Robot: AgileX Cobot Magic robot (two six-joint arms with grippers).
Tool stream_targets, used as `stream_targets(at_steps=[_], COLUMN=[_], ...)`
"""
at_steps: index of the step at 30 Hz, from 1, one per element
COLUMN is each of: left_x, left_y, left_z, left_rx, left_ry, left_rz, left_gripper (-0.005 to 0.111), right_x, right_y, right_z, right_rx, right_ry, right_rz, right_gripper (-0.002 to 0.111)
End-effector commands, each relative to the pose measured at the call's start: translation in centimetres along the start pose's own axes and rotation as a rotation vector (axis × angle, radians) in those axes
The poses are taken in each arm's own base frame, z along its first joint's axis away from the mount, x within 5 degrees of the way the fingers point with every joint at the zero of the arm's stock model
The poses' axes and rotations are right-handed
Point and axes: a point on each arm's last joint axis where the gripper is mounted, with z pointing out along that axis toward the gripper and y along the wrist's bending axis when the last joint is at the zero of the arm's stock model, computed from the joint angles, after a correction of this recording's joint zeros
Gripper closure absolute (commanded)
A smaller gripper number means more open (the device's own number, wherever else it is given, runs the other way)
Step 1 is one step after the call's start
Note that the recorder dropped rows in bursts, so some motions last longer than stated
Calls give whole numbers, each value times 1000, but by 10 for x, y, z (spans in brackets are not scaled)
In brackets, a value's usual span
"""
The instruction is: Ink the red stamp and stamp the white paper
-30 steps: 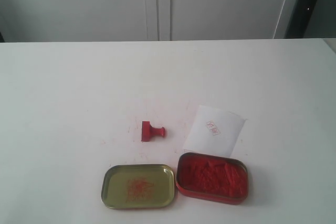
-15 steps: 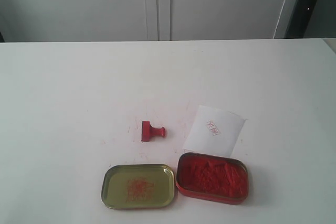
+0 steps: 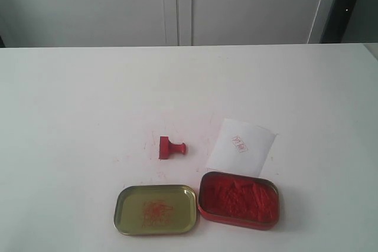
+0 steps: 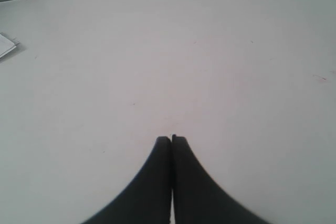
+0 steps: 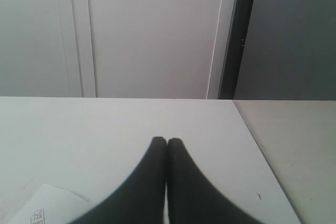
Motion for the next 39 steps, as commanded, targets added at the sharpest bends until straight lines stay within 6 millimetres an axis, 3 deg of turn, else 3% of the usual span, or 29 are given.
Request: stream_targets(at_steps=[1, 19, 39], left_x=[1, 1, 1], left_y=[0, 0, 0], left_z=[0, 0, 0], left_rx=[-3, -3, -3], left_ry=[-1, -1, -1], left_rz=[-1, -1, -1], left_gripper=[107, 107, 107], right_x=[0, 1, 1], right_y=[-1, -1, -1], right_z=[-7, -52, -51], right_rx=[6, 7, -11], right_ry=[-34, -224, -225], right_rz=[-8, 2, 2], right_gripper=[108, 108, 108])
